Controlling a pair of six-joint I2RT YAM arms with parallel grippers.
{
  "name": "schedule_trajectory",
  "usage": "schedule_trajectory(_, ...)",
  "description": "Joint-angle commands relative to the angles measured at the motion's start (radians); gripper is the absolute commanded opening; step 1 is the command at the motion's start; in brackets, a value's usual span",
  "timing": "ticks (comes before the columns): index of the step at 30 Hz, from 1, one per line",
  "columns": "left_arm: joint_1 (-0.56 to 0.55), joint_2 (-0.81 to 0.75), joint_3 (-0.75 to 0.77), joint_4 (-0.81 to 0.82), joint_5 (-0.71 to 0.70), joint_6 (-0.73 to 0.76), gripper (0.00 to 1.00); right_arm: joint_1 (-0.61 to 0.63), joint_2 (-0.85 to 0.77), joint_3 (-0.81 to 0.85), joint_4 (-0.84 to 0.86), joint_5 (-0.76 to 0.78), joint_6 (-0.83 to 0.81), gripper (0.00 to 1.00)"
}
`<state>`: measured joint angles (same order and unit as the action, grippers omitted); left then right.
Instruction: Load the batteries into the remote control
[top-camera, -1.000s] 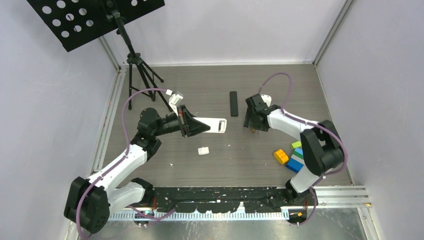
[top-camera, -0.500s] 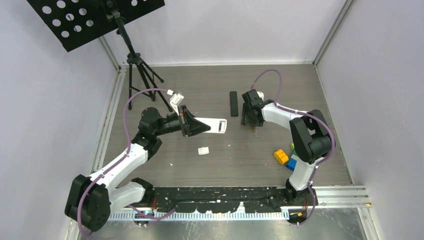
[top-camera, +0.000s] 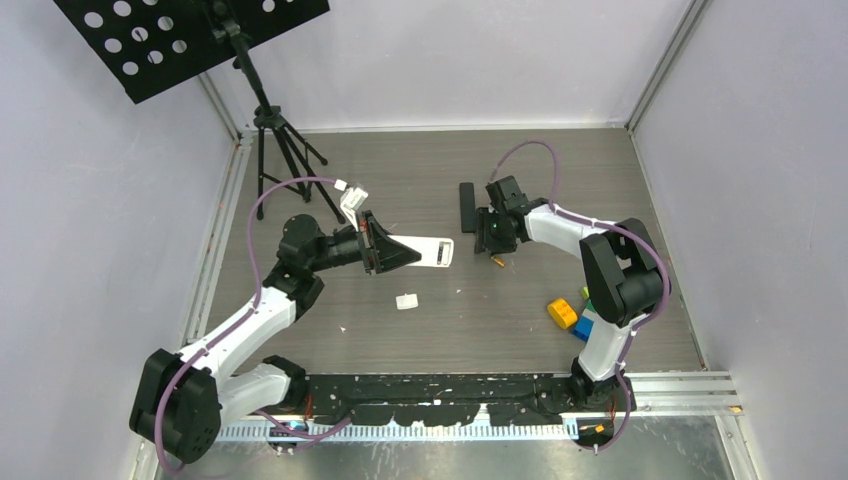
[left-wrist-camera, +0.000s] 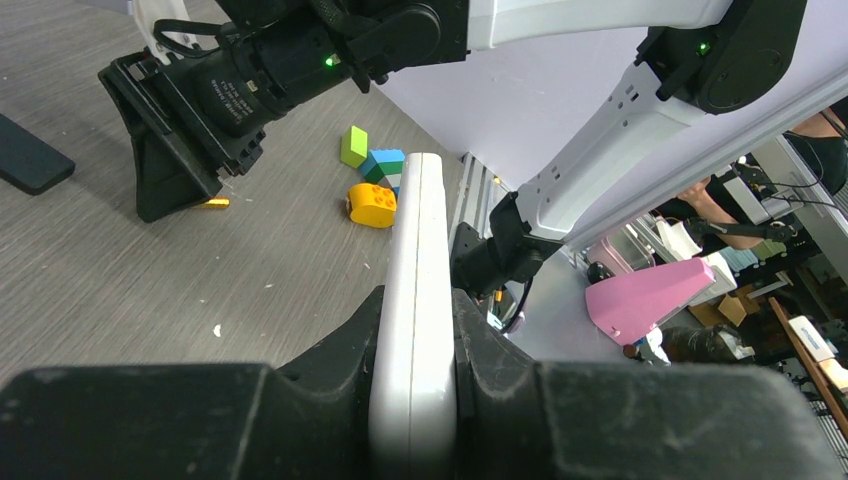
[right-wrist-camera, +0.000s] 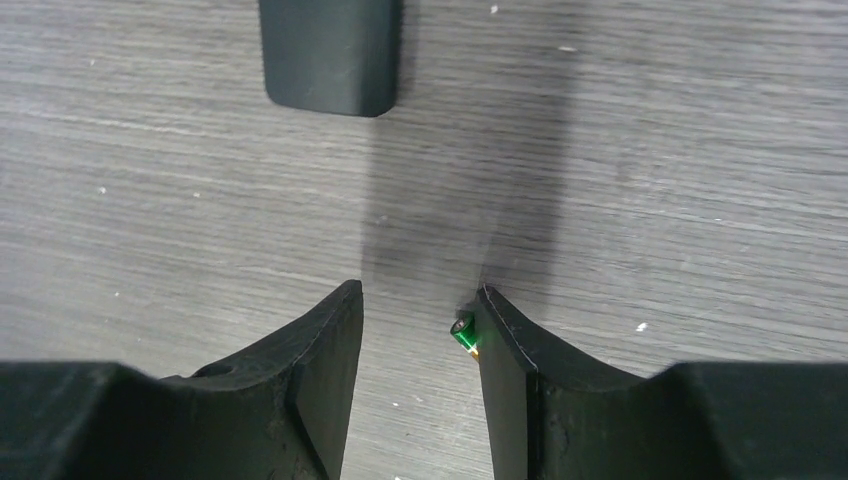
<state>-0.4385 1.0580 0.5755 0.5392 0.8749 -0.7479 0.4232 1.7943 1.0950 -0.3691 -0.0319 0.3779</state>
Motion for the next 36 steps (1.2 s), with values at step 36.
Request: schedule_trajectory(36, 0.003, -0.05, 0.034, -0.073, -0.12, 0.031, 0.0, 0.134, -0.246, -0.137, -0.099, -0.029, 0.405, 0.53)
